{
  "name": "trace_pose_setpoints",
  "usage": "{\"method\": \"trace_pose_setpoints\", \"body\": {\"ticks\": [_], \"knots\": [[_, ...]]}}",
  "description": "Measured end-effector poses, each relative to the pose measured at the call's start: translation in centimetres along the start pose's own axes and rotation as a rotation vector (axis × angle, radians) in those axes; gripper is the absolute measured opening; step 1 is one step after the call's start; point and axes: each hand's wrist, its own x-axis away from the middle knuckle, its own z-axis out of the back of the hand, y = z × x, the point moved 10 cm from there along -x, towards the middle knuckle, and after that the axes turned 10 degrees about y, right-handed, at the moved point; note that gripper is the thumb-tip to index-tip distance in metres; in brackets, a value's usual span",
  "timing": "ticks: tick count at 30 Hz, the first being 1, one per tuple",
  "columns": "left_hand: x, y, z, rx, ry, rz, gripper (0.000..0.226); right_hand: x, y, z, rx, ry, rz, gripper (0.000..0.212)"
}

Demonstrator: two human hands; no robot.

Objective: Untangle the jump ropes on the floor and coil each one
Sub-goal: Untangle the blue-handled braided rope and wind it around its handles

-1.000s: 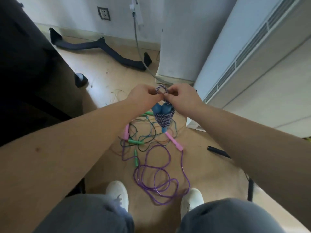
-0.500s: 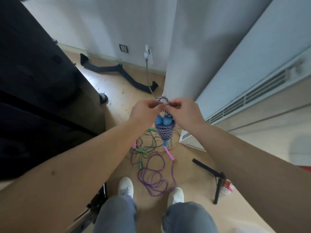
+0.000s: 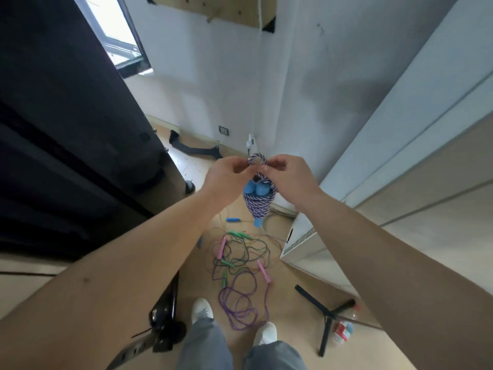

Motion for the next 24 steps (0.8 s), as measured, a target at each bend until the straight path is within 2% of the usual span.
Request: {"method": "trace_pose_setpoints", "body": {"ticks": [5, 12, 16, 24], "knots": [[-0.5, 2.5, 4.0, -0.056, 0.028, -0.057, 0.022, -0.5, -4.7, 0.2, 0.012, -0.002, 0.064, 0.005], [-5.2, 3.8, 8.6, -0.046, 0.029, -0.095, 0.017, -3.5, -10.8, -1.5, 0.073, 0.031, 0.138, 0.019], [-9.8, 4.7, 10.5, -0.08, 0.025, -0.12, 0.013, -6.2, -13.8, -2.8, 0.089, 0.096, 0.145, 0.018], [-16.6, 6.1, 13.4, -0.087, 0.013, -0.16, 0.021, -10.7, -17.3, -5.7, 0.062, 0.145, 0.106, 0.017]]}}
